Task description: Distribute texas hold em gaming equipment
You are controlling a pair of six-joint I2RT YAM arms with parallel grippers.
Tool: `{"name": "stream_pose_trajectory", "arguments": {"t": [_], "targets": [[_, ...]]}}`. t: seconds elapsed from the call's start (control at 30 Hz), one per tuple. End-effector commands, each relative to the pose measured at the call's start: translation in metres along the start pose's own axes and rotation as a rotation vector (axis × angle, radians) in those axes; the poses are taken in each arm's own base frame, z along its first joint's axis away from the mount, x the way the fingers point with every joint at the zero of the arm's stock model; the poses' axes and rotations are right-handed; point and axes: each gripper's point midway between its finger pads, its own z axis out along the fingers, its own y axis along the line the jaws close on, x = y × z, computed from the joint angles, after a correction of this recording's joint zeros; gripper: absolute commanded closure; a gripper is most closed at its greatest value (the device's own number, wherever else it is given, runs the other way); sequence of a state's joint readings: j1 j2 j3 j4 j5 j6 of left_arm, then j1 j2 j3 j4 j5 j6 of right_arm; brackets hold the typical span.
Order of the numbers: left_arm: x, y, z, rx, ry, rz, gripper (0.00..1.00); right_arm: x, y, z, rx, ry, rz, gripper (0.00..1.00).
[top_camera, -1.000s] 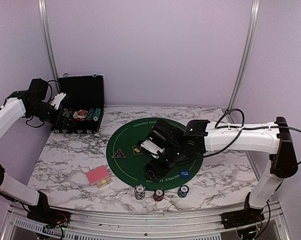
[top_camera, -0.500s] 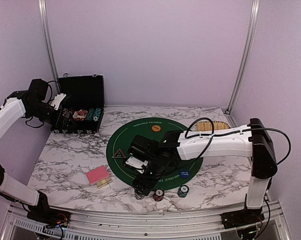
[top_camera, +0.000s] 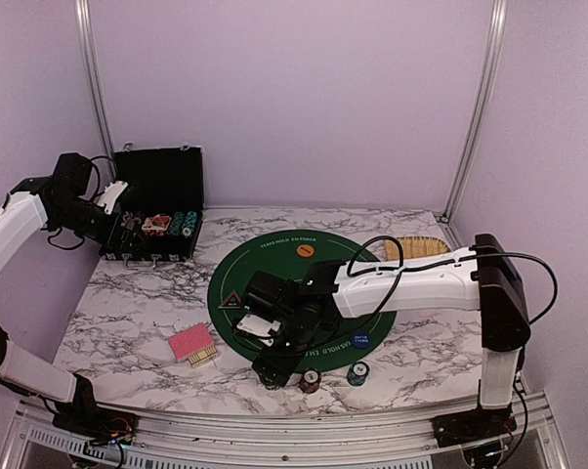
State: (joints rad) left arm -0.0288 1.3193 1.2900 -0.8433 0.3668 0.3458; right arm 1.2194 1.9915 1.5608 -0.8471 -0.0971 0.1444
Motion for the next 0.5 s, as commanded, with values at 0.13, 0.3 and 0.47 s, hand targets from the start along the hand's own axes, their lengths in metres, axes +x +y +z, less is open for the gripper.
{"name": "stream_pose_trajectory", "arguments": {"t": [0.13, 0.3, 0.47], "targets": [[-0.0007, -0.0049, -0.0101, 0.008, -0.009, 0.013, 0.01, -0.0144, 0.0086, -0.0020, -0.021, -0.024, -0.027, 0.31], [0.0001, -0.0039, -0.0094, 0.004, -0.005, 0.013, 0.01, -0.0129, 0.0116, -0.0004, -0.026, -0.019, -0.038, 0.40], [0.0008, -0.0028, -0.0100, -0.003, -0.003, 0.015, 0.01, -0.0097, 0.0120, 0.0028, -0.027, -0.007, -0.041, 0.42]]}}
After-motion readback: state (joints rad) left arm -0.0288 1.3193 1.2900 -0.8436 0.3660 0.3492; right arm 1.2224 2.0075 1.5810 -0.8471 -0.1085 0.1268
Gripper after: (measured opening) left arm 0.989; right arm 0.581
